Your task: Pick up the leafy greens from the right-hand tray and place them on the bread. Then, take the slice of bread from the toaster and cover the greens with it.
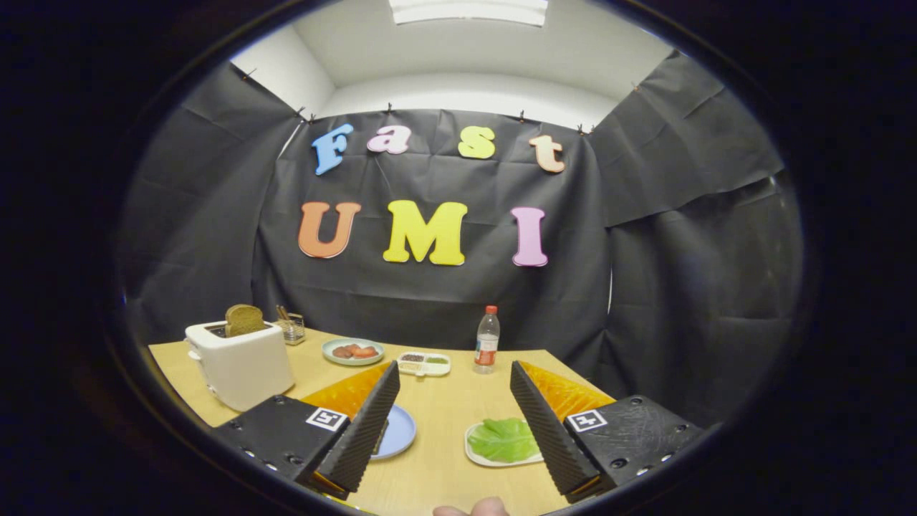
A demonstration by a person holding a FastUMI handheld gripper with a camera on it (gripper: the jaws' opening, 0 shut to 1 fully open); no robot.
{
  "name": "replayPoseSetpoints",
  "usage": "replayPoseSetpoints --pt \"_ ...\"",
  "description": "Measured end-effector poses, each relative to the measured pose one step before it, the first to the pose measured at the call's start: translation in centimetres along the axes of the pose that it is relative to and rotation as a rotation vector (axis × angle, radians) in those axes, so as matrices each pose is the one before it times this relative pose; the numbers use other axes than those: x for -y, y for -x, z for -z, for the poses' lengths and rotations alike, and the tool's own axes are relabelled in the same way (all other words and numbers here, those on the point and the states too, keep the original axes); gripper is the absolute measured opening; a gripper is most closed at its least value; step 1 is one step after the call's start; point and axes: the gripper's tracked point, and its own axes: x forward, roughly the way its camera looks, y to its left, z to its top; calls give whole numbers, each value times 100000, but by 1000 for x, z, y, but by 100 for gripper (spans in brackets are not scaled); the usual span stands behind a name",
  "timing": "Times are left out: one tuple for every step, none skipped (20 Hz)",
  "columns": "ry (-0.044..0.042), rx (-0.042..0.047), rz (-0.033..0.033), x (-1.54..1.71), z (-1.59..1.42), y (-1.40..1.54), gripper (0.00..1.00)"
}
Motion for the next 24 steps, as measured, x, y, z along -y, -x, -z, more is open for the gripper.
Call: replayPoseSetpoints --pt "302 415 270 129 -227 45 95" --pt "207 313 42 86 -139 39 95" --pt "-79 66 76 170 -8 15 95" --pt "-280 -52 56 189 -74 -80 95" --pt "-389 -296 152 271 99 -67 95" --pt "-306 -217 372 298 -49 -43 95" --pt "-131 -150 432 308 43 -69 95" --pt "-151 -57 568 375 -99 -48 95" --pt "-15 80 469 384 -16 -72 95" --pt "170 -48 575 417 -86 -36 95" --pt "168 80 438 328 5 -92 95" --pt "216 -118 421 417 -104 -86 95" --pt "203 -297 589 596 98 -170 95" --pt "-173 -647 631 577 44 -258 95" --pt "-655 -1095 315 610 331 -254 95" --pt "-780 -1387 85 533 259 -269 95" --pt "-1526 -1791 238 733 242 -357 95" --pt "-1795 -2035 490 777 323 -372 95" --pt "-1686 -1873 587 797 385 -539 95" --pt "-1455 -1896 515 807 393 -534 95" --pt "-1477 -2253 1000 898 561 -588 95" --pt "-2046 -2294 349 770 489 -612 95" --pt "-2638 -2738 111 618 691 -576 95" --pt "-2954 -3233 -19 671 730 -724 95"
